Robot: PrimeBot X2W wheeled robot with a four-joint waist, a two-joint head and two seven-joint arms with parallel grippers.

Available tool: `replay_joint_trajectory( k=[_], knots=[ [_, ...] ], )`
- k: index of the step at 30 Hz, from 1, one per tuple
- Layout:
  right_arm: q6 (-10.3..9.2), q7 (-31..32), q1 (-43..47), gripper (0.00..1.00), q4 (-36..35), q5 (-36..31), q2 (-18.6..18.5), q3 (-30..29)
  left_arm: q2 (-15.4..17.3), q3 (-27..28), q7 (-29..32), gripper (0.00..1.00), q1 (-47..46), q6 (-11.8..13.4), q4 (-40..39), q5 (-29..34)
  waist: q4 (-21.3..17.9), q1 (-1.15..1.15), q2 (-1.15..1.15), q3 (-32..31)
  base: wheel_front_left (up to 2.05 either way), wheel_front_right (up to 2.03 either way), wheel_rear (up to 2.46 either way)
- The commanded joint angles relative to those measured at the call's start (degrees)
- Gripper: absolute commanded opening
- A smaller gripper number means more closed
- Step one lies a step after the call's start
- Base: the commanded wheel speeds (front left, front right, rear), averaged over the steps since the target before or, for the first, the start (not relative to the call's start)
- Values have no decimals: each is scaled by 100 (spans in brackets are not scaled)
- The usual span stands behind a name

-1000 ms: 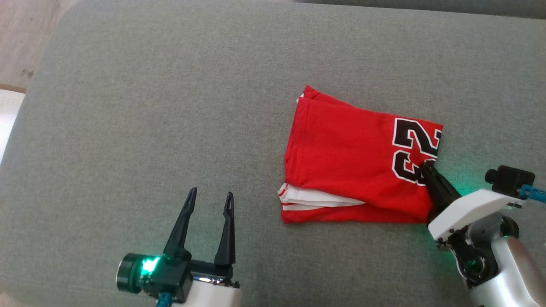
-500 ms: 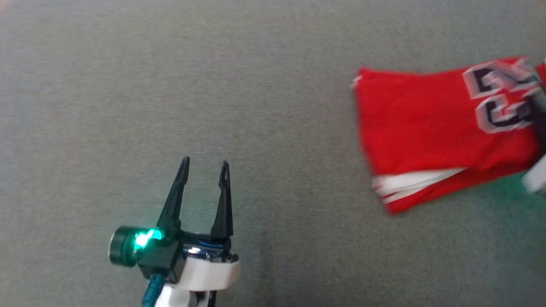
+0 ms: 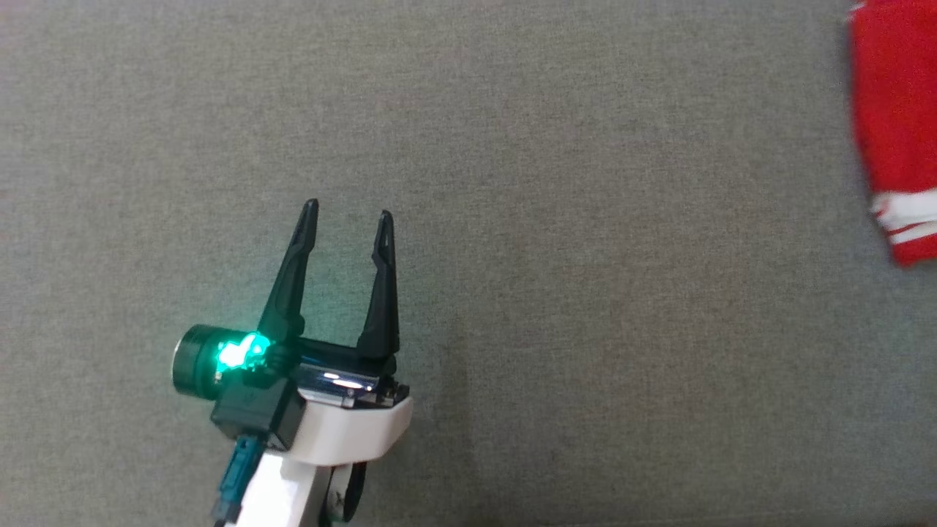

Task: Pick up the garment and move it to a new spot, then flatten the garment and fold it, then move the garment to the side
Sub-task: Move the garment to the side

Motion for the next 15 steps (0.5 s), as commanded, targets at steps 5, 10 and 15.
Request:
replay_joint_trajectory(
  k=[5,10,15],
  knots=[
    [-4,-292,-212,100,-265,-805,-265,-418,-18,220,-28,100,-132,-48,-135,-41,28,-1,0,42,0,0,0],
    [-4,-801,-213,100,-366,-1346,455,-51,-18,238,-28,100,-84,-20,-22,-61,116,-1,0,-314,0,0,0],
    [-4,-1529,100,100,-478,-1459,1266,603,-18,294,-28,100,105,29,114,-115,273,-1,0,-860,0,0,0]
  ],
)
